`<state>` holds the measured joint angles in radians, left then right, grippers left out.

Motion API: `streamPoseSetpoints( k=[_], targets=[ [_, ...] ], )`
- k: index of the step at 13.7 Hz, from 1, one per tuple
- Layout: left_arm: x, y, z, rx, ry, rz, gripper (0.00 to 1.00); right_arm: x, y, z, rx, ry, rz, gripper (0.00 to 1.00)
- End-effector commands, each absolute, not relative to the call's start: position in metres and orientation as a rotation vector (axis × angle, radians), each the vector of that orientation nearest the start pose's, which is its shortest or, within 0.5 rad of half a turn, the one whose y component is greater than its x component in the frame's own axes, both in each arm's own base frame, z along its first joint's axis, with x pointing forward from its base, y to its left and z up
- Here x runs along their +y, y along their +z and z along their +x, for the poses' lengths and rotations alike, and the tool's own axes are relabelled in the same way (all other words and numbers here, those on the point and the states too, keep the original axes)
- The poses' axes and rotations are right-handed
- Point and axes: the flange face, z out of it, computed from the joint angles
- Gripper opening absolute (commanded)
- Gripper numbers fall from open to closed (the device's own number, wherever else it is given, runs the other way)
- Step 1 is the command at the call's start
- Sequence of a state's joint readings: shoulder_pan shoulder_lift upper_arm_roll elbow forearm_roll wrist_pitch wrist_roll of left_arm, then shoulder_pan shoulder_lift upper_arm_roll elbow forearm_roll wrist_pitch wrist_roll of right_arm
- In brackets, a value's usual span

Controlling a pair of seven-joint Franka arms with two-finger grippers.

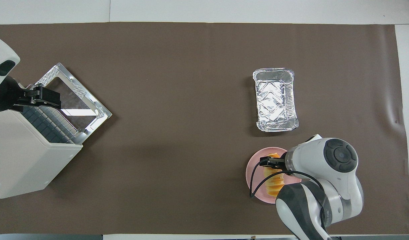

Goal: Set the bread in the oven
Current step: 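Grasp the yellow bread with the right gripper and lift it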

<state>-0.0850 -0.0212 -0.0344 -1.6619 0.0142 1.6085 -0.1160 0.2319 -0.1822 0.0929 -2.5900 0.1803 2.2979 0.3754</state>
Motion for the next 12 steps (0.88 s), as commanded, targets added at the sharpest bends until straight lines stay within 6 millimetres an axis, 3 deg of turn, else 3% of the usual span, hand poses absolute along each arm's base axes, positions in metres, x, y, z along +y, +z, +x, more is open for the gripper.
streamPoseSetpoints(
  k=[1,2,6,7,10,12],
  targets=[
    [-0.062,0.595,0.544,0.01,0.061,-3.13,1.0,0.139,0.304,0.39,0.332,0.213,-3.021,0.85],
    [-0.062,0.595,0.544,0.01,0.061,-3.13,1.0,0.146,0.303,0.388,0.308,0.211,-3.021,0.8],
    [-0.062,0.595,0.544,0.01,0.061,-3.13,1.0,0.149,0.303,0.387,0.337,0.206,-3.019,0.12],
    [-0.062,0.595,0.544,0.01,0.061,-3.13,1.0,0.149,0.303,0.387,0.337,0.207,-3.019,0.0],
    [-0.062,0.596,0.543,0.01,0.058,-3.13,1.0,0.15,0.308,0.39,0.342,0.204,-3.016,0.0],
    [-0.062,0.595,0.544,0.01,0.061,-3.13,1.0,0.155,0.331,0.396,0.348,0.185,-3.006,0.0]
  ],
)
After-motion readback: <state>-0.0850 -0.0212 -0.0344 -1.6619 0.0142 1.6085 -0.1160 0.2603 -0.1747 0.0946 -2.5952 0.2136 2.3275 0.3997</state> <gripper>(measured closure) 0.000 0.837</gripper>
